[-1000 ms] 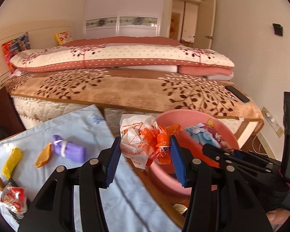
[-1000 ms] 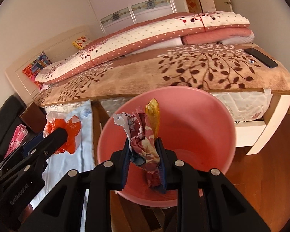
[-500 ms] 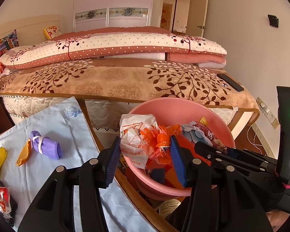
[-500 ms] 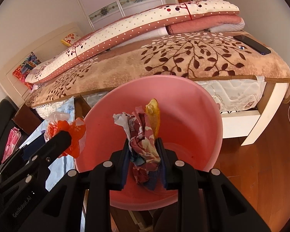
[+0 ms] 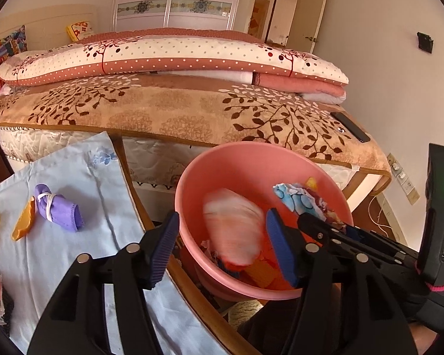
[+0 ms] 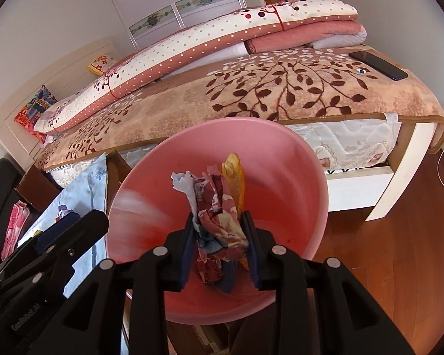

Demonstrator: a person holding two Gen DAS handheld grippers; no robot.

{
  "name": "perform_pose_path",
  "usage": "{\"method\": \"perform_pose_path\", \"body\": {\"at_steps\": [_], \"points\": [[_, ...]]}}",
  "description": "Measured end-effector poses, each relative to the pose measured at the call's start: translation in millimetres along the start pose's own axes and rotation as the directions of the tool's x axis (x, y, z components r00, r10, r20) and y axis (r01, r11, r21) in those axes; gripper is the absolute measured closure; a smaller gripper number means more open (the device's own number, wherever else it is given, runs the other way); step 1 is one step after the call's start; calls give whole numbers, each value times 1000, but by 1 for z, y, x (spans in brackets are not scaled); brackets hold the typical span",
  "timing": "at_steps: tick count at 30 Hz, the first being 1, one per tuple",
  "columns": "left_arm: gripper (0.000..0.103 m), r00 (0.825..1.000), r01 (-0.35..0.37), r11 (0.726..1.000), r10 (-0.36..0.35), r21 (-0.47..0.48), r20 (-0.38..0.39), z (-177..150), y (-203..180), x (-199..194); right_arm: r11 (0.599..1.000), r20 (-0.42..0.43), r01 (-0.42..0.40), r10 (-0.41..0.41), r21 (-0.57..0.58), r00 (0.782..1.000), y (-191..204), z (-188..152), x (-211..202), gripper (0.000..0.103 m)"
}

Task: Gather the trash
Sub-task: 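Open both tools to drop the wrapper and bag into the pink bucket, then move both tools back over the yellow bag and purple cloth roll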

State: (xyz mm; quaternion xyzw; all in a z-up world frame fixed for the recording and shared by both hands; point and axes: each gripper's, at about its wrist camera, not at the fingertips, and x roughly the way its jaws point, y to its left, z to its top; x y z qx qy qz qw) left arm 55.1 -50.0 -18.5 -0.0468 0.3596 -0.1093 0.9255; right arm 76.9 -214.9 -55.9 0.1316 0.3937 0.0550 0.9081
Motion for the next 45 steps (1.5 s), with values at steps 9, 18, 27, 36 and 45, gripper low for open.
{"method": "perform_pose_path", "body": {"at_steps": [9,18,27,36,45], "points": [[41,999,-18,999,16,36,50,-3,-3,-11,1000,26,1,-1,-19,1000,4,1,-5,70],[41,993,-44,996,34,83,112,-10,1,-38,999,75,-33,36,-38,997,17,1,-23,70],[41,995,-39,998,35,40,93,-26,12,-63,994,105,-61,71,-91,992,39,-12,-40,69],[41,997,-33,999,34,-22,73,-44,27,-80,985,109,-85,102,-151,989,62,-29,-52,68],[41,989,-110,990,118,-89,92,-47,53,-94,970,86,-122,143,-212,986,83,-41,-52,66]]}}
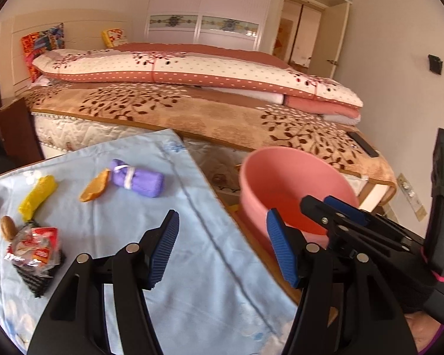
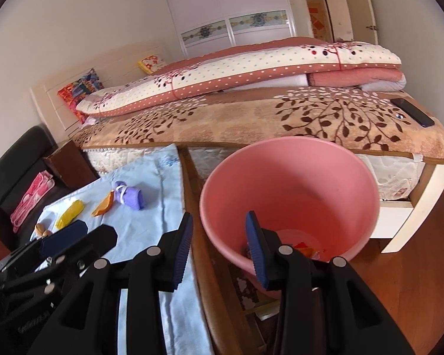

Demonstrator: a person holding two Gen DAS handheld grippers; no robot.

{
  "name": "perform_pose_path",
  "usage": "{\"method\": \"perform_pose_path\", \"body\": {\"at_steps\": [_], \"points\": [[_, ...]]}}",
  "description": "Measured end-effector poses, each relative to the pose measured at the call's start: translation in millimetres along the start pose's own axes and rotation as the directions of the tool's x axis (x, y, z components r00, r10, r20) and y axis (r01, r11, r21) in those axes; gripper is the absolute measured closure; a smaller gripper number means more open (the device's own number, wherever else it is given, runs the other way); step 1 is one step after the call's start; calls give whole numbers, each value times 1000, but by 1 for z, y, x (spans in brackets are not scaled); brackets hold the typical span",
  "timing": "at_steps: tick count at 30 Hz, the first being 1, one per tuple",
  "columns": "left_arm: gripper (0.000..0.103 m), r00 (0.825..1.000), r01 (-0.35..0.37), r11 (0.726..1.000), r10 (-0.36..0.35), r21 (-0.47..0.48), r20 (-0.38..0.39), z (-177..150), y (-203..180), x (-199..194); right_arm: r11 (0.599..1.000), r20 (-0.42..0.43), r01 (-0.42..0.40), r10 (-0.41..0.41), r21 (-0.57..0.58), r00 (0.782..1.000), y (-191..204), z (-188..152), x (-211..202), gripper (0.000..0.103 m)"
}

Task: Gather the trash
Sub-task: 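Move both tools back over the yellow bag and purple cloth roll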

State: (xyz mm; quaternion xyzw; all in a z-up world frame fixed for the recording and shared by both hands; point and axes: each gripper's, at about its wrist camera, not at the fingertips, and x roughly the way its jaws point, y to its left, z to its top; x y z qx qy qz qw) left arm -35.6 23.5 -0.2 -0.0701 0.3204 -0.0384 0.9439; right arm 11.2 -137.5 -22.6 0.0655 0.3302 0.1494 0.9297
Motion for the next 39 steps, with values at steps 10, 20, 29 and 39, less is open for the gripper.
{"method": "perform_pose_path", "body": {"at_steps": [10,20,29,39], "points": [[41,982,-185,983,184,-10,-45,-1,45,-1,994,-30,-83,81,-75,996,34,1,16,66],[41,961,-275,955,272,-113,-41,2,124,-12,974,-100,-161,147,-157,984,76,2,48,66],[41,950,-308,949,301,-73,-86,21,201,-8,963,-151,-212,188,-165,971,104,15,86,66],[41,929,-325,944,306,-64,-207,17,251,37,952,-179,-222,186,-210,966,131,32,125,50]]}}
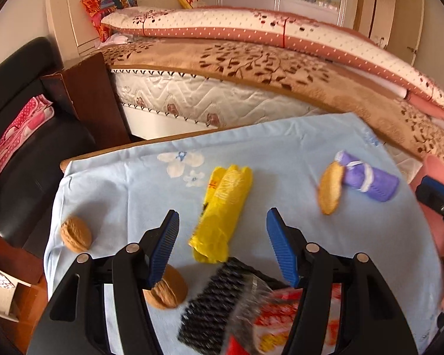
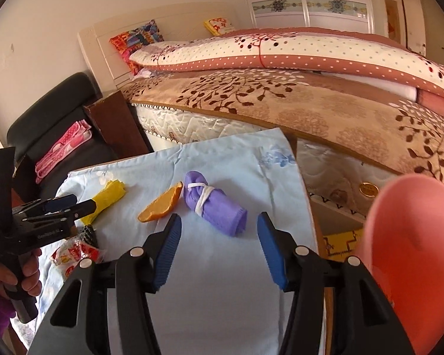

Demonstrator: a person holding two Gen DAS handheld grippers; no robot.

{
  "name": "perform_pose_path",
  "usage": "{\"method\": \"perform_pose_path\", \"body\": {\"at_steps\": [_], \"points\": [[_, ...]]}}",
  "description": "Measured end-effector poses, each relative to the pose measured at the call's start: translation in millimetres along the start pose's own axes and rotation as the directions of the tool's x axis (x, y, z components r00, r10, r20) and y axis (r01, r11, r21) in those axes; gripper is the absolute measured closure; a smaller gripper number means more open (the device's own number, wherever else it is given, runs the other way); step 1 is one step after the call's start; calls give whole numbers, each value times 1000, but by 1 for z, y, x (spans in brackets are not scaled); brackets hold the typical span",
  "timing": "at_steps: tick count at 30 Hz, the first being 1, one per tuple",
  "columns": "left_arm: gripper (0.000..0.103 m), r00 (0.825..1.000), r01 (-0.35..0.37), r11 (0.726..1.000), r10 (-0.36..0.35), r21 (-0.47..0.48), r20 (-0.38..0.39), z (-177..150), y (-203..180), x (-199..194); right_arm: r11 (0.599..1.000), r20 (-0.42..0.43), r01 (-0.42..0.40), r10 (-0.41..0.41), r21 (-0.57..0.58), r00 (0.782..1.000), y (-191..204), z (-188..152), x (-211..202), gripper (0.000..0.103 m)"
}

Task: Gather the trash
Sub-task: 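Move both tools back over the yellow bag and purple cloth roll, then close the left tool on the yellow plastic bag while the right tool grasps the purple cloth roll, then carry the yellow bag and purple cloth roll over the pink bucket with both tools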

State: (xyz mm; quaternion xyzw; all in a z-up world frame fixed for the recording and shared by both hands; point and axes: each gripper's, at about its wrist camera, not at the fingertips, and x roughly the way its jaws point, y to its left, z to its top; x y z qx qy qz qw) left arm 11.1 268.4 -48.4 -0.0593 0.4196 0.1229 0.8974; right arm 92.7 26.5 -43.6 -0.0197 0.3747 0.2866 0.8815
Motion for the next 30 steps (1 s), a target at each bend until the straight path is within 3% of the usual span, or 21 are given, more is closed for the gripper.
{"method": "perform_pose_path", "body": {"at_steps": [5,9,18,21,30], "points": [[42,999,-27,1000,27,3,-38,-2,7,16,1000,-39,12,-13,-22,999,2,7,23,50],[70,998,-11,1000,10,-7,-56,-6,11,21,1000,-74,21,-22,-17,997,-2,12,40,50],[88,999,27,999,-28,-30,-16,-4,13,10,1000,-165,22,-24,-14,986,-8,11,71,50],[90,999,32,998,-33,-46,-2,-3,13,3,1000,-178,-7,6,-7,984,-7,10,71,66],[91,998,42,995,-38,-89,44,-5,12,-21,999,-165,-50,48,-8,985,-1,-1,44,89]]}}
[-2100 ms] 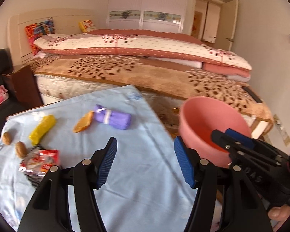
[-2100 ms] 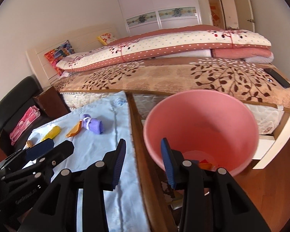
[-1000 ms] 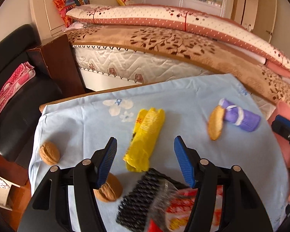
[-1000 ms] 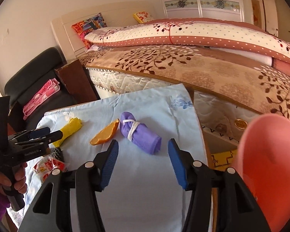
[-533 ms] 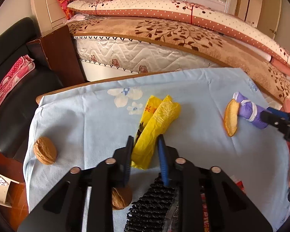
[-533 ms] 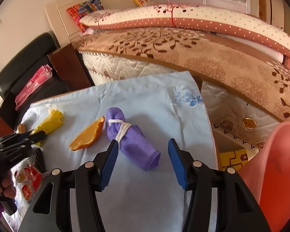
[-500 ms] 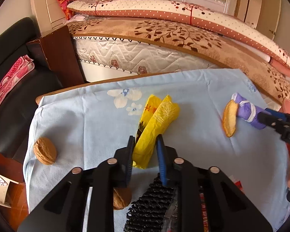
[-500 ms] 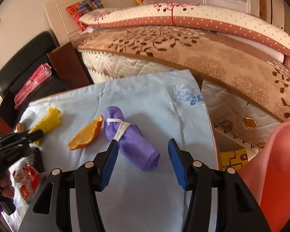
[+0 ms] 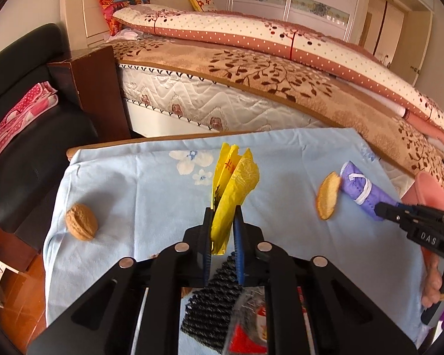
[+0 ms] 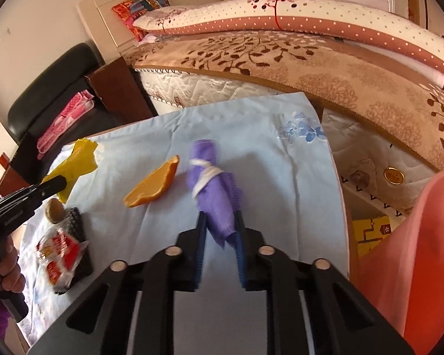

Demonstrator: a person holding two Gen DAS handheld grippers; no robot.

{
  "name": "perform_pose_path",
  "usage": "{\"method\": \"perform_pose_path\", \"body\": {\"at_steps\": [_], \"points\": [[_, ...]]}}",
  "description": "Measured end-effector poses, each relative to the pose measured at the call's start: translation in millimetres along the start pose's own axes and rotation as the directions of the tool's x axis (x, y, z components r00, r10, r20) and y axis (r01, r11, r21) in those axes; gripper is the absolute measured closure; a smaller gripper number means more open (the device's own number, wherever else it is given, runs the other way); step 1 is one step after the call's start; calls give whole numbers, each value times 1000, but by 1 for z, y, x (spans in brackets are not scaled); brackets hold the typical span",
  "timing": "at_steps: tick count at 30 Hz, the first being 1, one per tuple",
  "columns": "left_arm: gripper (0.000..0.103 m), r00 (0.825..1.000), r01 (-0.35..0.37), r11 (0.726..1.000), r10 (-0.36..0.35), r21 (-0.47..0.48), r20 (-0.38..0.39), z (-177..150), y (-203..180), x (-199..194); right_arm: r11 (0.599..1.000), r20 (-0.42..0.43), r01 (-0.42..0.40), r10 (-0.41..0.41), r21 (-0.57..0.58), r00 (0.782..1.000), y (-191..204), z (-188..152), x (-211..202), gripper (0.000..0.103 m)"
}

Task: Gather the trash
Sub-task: 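Carry the yellow bag and purple cloth roll over the pink bucket with both tools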

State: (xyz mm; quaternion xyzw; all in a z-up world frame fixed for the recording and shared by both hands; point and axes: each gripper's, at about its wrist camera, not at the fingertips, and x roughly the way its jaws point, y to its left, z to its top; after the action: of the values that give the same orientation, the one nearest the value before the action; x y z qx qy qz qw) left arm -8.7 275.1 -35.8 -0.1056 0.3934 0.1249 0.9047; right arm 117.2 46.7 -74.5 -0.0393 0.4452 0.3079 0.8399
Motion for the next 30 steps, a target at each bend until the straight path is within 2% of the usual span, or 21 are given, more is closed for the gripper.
{"method": "perform_pose_path", "body": {"at_steps": [5,14,20,30], "points": [[91,999,24,1000,-24,-9,34,1,-10,-18,999,38,-23,22,35,999,-2,-8,-26,91],[91,992,85,995,-89,45,85,-5,-53,-47,996,102,-38,29,86,994,-11,-26,-71,91],[91,985,128,989,-136,79,108,-9,-83,-56,992,147,-7,-12,126,989,-27,-38,-99,91],[90,959,223,971,-235,90,156,-7,-128,-69,978,217,66,-109,196,970,-59,-49,-136,91]]}}
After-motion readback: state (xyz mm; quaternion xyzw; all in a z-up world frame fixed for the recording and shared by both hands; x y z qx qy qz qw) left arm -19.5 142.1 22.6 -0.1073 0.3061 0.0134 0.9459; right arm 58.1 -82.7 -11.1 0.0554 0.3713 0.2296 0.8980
